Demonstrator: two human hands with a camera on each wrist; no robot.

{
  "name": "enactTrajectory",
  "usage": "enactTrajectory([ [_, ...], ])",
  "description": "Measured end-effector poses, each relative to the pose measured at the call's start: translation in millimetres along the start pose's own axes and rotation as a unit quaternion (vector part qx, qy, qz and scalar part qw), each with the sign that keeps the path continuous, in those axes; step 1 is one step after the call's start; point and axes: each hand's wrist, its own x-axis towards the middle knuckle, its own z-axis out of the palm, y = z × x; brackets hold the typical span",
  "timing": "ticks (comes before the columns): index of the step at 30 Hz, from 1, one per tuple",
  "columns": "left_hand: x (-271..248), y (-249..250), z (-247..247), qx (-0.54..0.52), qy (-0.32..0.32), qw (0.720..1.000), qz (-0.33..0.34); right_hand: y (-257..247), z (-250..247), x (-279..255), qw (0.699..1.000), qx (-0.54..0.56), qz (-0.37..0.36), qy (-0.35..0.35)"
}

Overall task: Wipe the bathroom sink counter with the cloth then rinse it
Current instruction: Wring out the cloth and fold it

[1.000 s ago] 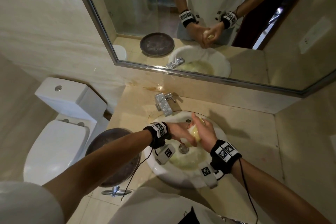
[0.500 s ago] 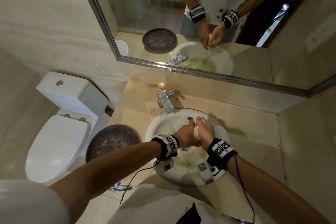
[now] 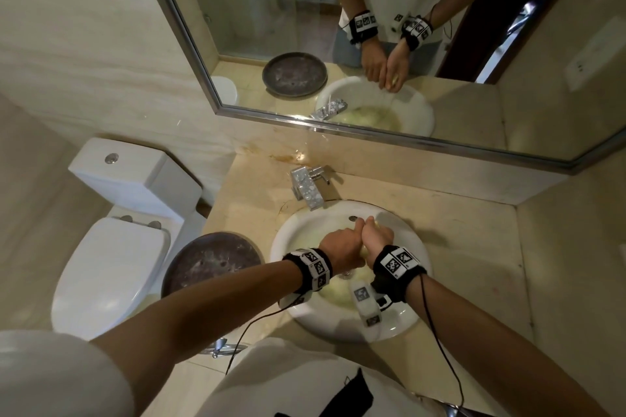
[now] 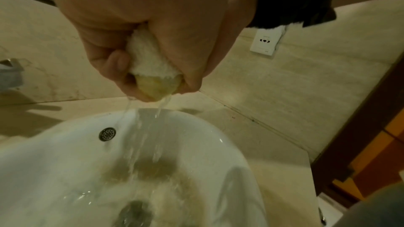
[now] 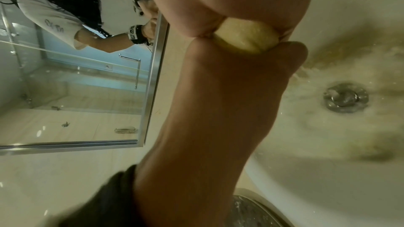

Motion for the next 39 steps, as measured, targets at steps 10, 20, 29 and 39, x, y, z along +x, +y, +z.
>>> enactTrajectory([
  [10,10.2,-9.2,-5.7,-0.184,-0.094,0.978,-0.008,-2.3,-6.8,6.9,0.997,0.017,-0.069,-0.015],
  [20,12.6,-44.1,-55.4,-0.394,-0.328,0.858,0.006,-4.3,-32.0,-6.1,0.969,0.031,-0.199,-0.147],
  [29,1.5,-27.7,-56.2,-0.435,-0.394,0.81,-0.013,-22.4,-27.5,-21.1,0.95,0.096,-0.181,-0.235],
  [39,-2.5,-8.5,-51.2,-0.313,-0.273,0.908,-0.056,-19.1,-17.0,-14.8,0.981,0.075,-0.165,-0.072],
])
